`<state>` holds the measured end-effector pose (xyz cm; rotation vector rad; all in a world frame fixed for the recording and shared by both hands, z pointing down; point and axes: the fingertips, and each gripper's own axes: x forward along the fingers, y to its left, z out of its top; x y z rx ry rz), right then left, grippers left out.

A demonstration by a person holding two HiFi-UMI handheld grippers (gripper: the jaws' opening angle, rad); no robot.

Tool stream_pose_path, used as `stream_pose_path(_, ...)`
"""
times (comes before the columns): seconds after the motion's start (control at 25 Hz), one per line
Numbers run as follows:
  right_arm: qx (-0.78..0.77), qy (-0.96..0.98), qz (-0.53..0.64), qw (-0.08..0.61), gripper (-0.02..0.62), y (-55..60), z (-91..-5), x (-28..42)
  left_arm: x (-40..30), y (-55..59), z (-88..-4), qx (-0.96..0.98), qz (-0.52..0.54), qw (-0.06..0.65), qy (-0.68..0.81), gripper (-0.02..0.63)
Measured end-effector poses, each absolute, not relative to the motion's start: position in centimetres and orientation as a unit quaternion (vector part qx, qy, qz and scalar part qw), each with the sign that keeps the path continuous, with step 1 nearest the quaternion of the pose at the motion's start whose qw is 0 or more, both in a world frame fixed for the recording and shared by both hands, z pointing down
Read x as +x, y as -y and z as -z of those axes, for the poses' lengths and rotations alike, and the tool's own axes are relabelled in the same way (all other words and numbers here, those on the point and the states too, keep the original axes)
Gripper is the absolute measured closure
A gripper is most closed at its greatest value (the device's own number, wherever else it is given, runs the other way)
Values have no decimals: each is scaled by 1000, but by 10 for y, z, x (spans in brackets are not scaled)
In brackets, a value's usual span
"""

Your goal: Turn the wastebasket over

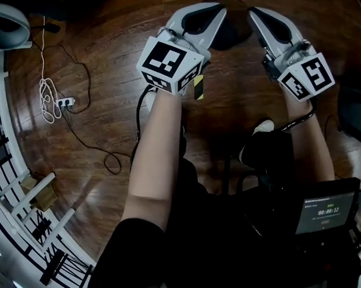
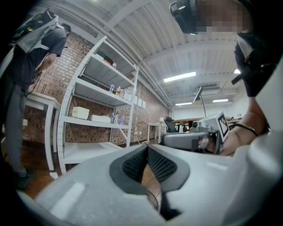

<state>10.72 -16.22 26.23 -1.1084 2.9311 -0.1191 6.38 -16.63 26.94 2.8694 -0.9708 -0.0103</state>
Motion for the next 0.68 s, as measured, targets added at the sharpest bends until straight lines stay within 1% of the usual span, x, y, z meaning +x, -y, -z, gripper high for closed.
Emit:
stream_pose_path(0.16,-354,-935,29,-4,586,173,-262,112,65,169,-270,945,12,62,322,603)
stream_pose_path(0.28,-353,-935,24,-10,586,178,-264,117,72,169,-269,948,5,52,315,603)
stream_pose_path(0.68,-345,-938,35,-10,586,176,-276,122,74,167,-271,948,4,48,315,603)
